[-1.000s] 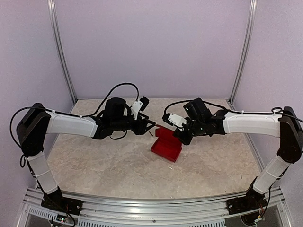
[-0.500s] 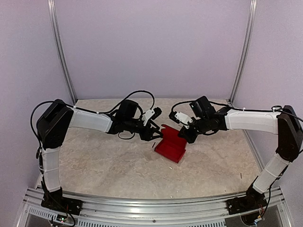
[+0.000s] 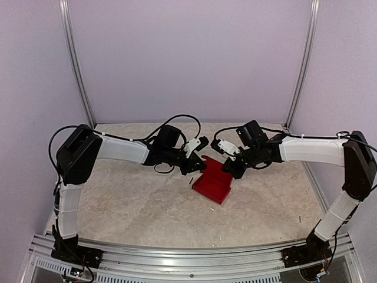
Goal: Fold the paper box
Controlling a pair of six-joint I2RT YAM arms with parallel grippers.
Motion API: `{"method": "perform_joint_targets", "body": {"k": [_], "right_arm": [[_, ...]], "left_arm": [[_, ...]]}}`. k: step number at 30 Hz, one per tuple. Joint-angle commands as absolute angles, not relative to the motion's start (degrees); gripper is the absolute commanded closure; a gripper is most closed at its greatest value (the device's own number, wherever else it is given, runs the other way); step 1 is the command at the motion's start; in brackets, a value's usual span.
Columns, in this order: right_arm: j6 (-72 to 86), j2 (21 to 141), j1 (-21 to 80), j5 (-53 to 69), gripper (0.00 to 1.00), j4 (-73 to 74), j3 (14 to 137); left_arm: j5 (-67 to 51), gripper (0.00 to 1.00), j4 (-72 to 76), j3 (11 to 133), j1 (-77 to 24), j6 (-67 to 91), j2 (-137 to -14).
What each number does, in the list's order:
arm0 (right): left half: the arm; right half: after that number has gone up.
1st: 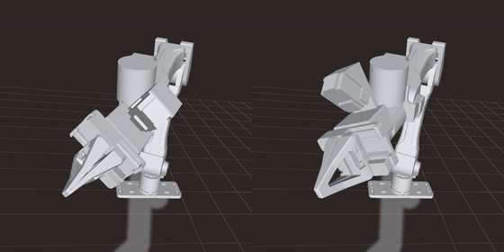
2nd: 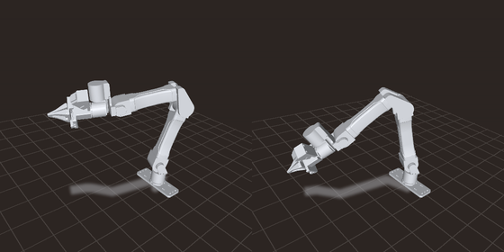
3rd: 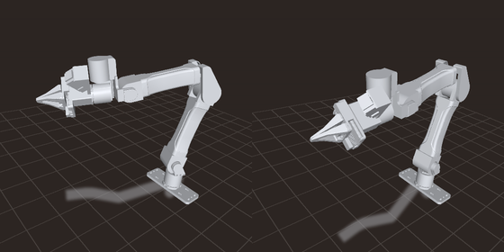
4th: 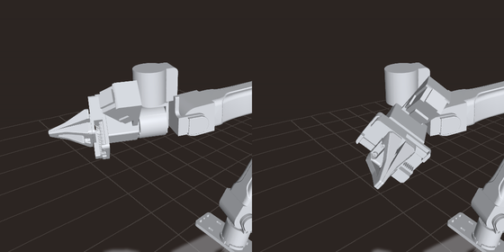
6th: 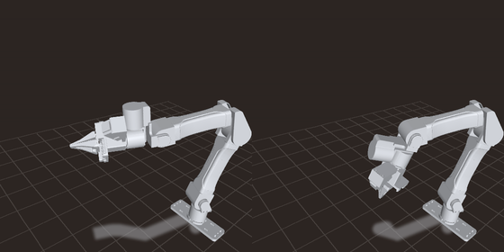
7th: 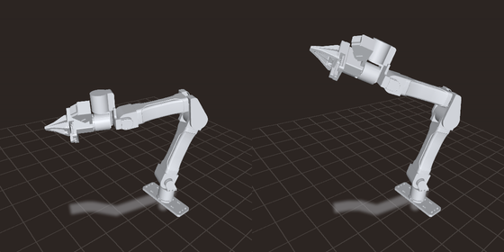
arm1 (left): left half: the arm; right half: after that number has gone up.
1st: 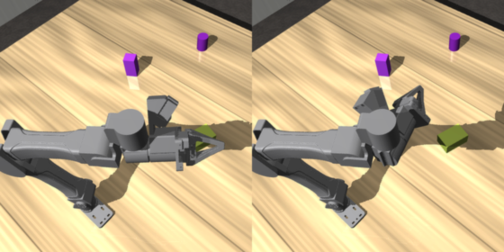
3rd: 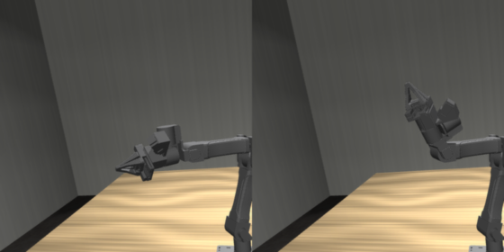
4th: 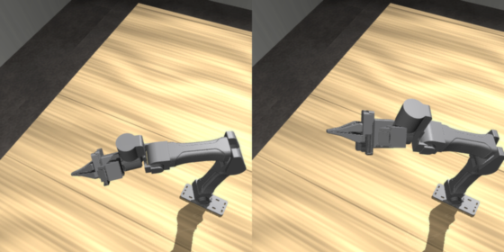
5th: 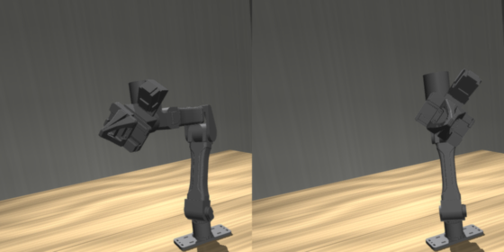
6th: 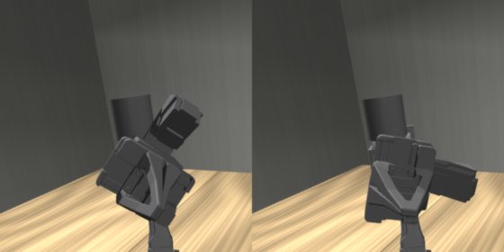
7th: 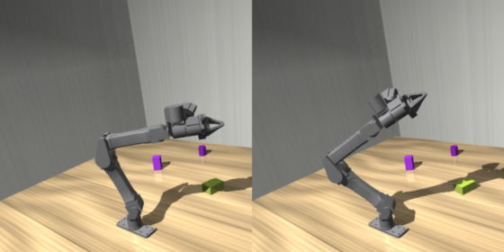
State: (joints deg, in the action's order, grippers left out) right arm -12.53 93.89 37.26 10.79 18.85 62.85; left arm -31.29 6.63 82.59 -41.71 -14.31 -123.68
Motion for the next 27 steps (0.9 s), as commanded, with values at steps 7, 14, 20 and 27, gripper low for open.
{"method": "perform_joint_targets", "body": {"k": [7, 14, 20, 27], "right_arm": [[-12.32, 92.93, 36.91, 8.56, 1.0, 17.7, 61.58], [-12.34, 91.89, 37.8, 6.6, 1.0, 15.79, 60.1], [-13.66, 90.34, 39.97, 1.43, 1.0, 13.34, 58.36], [-15.6, 88.02, 43.34, -4.12, 1.0, 12.09, 56.99]], "left_arm": [[-28.18, 1.0, -6.5, 94.04, -43.06, -5.8, -127.66], [-24.44, 1.0, -7.08, 94.75, -44.85, 2.88, -127.8], [-16.39, 1.0, -4.42, 92.43, -48.52, 7.03, -126.84], [-9.8, 1.0, -3.77, 91.78, -51.16, 11.58, -126.27]]}}
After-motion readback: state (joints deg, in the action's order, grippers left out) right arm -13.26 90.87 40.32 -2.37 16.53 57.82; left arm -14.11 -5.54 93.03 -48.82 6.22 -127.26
